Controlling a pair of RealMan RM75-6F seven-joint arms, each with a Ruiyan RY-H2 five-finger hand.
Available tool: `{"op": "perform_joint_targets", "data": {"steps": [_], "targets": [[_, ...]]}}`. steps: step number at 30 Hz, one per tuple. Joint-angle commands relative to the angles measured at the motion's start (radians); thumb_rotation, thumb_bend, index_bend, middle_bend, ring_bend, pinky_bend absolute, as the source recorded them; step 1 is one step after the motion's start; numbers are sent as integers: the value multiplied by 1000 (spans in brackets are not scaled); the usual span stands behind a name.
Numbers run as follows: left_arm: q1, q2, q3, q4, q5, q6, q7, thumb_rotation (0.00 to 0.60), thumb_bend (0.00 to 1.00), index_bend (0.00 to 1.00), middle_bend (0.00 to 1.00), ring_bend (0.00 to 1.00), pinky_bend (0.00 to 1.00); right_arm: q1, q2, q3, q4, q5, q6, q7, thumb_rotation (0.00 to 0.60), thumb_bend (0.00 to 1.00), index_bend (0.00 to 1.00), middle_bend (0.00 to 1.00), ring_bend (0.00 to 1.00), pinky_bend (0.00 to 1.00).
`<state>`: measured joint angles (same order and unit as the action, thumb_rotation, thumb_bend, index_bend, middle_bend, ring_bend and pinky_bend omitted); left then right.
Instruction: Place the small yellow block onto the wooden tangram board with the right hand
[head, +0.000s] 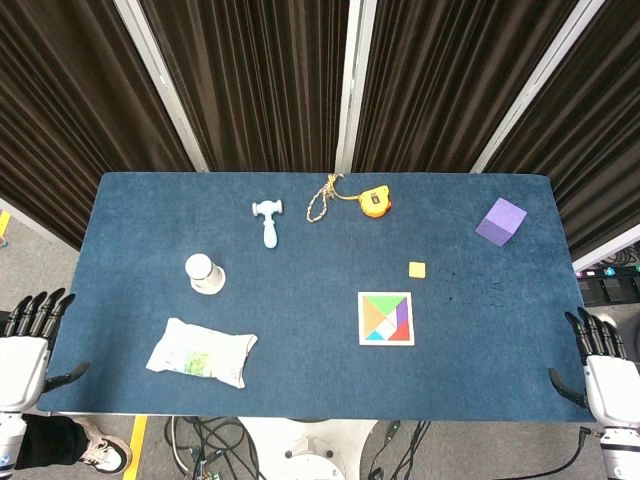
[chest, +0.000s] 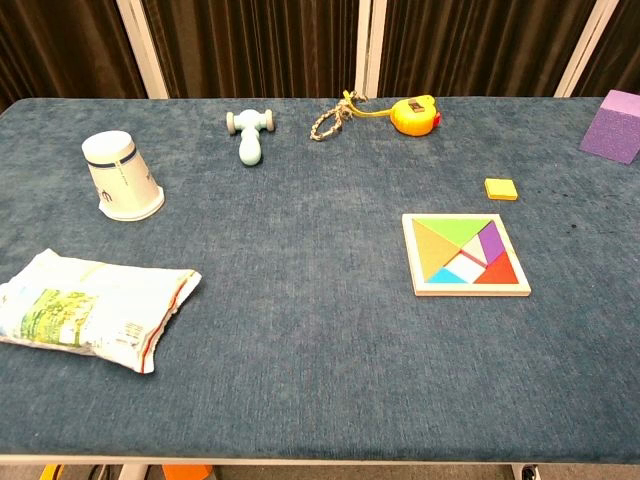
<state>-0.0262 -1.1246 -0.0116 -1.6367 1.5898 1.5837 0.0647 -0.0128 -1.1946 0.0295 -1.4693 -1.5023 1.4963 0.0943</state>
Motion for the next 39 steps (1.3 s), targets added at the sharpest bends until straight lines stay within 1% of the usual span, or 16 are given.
{"op": "perform_joint_targets", "data": {"steps": [1,6,8,11,15,18,19,22,26,31,36,39], "targets": [[2,-1,1,0,1,2,-2,600,0,95,39,0,47,6,3,3,-6,0,-5,-5,600,216,0,0,0,0],[2,-10,5,13,3,-2,1,600,0,94,39,0,47,31,17,15,-19,-2,-27,-30,600,216,0,0,0,0],[0,-13,3,12,1,-4,1,600,0,94,39,0,47,47,32,21,-45,3,-50,-45,600,215,0,0,0,0],[-2,-14,2,10,8,-1,5,600,0,94,39,0,47,90,70,38,-109,22,-112,-87,600,213,0,0,0,0],[0,-12,4,10,6,-1,6,600,0,95,39,0,47,170,102,83,-179,57,-197,-214,600,210,0,0,0,0],[2,-11,3,11,2,1,3,600,0,94,39,0,47,250,103,127,-209,119,-294,-285,600,209,0,0,0,0],[2,-12,3,12,2,2,2,600,0,94,39,0,47,284,95,145,-211,157,-338,-316,600,209,0,0,0,0],[1,-15,2,17,-1,-2,-2,600,0,95,39,0,47,368,53,177,-192,263,-444,-407,600,210,0,0,0,0],[0,-20,2,31,-8,-7,-18,600,0,95,39,0,47,465,-18,190,-139,383,-548,-523,600,211,0,0,0,0],[0,-24,2,48,-15,-12,-38,600,0,94,39,0,47,569,-108,188,-66,510,-624,-643,600,211,0,0,0,0],[3,-23,3,57,-20,-15,-48,600,0,94,39,0,47,653,-193,183,27,619,-674,-704,600,213,0,0,0,0],[4,-23,3,60,-23,-14,-51,600,0,95,40,0,47,685,-234,179,75,659,-682,-723,600,213,0,0,0,0]]}}
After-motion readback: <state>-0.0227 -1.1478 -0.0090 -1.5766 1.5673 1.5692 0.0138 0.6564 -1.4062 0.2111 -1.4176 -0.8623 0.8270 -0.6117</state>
